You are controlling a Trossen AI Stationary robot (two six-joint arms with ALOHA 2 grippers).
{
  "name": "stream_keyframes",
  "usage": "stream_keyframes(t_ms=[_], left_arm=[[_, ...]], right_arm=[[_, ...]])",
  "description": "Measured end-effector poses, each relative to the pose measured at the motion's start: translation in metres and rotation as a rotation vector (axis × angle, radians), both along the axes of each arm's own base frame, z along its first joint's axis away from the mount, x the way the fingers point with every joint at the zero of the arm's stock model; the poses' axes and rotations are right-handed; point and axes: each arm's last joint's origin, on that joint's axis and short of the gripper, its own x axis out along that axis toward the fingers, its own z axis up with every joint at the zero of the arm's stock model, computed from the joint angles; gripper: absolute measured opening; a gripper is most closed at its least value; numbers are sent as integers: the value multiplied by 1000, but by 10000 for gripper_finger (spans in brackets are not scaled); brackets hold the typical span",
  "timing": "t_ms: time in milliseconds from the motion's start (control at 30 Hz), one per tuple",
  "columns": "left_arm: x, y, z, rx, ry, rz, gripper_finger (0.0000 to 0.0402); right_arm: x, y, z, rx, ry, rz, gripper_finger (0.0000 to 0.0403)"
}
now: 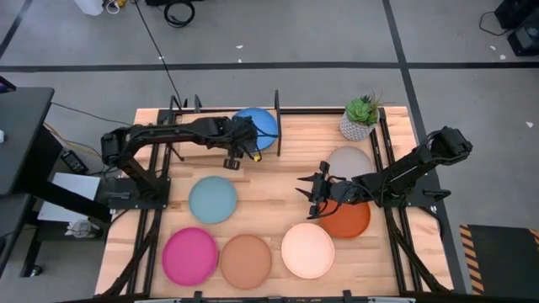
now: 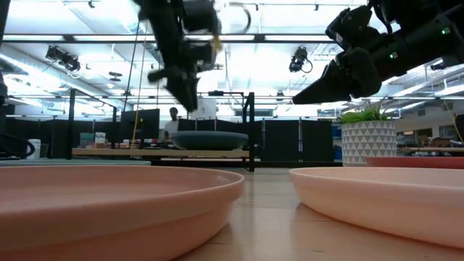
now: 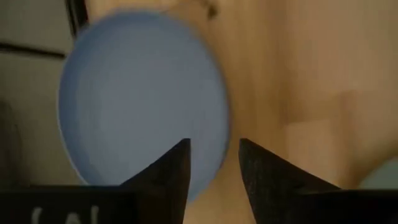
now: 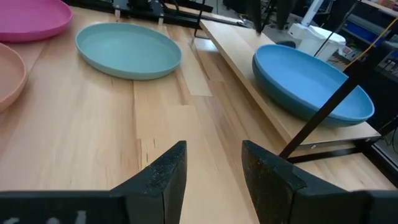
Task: Place and stack plates onto a shelf
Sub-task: Put the light blue plate on the shelf
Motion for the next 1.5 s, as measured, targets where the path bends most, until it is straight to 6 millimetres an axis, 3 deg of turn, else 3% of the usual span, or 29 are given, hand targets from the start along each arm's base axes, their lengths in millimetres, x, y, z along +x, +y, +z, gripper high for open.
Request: stream_keyframes(t_ms=[100, 333, 500, 667, 1033, 1333, 1500], left_arm=[[0, -22, 10, -137, -74, 18, 148], [-3, -84, -2, -391, -8, 259, 143], [-3, -127, -26, -408, -63, 521, 142], [-7, -154, -54, -400, -74, 749, 142], [2, -171, -93, -359, -58, 909, 142], [5, -175, -116, -318, 35, 890, 142], [5, -175, -117, -315, 51, 862, 125]], right_arm=[[-1, 0, -1, -5, 15, 0, 159], [-1, 0, -2, -54, 40, 11, 159], [2, -4, 2, -112, 24, 17, 159], [6, -16, 6, -170, 16, -4, 159], [10, -37, 5, -130, 23, 68, 159], [11, -43, 5, -128, 23, 54, 159], [11, -42, 5, -122, 22, 66, 159]])
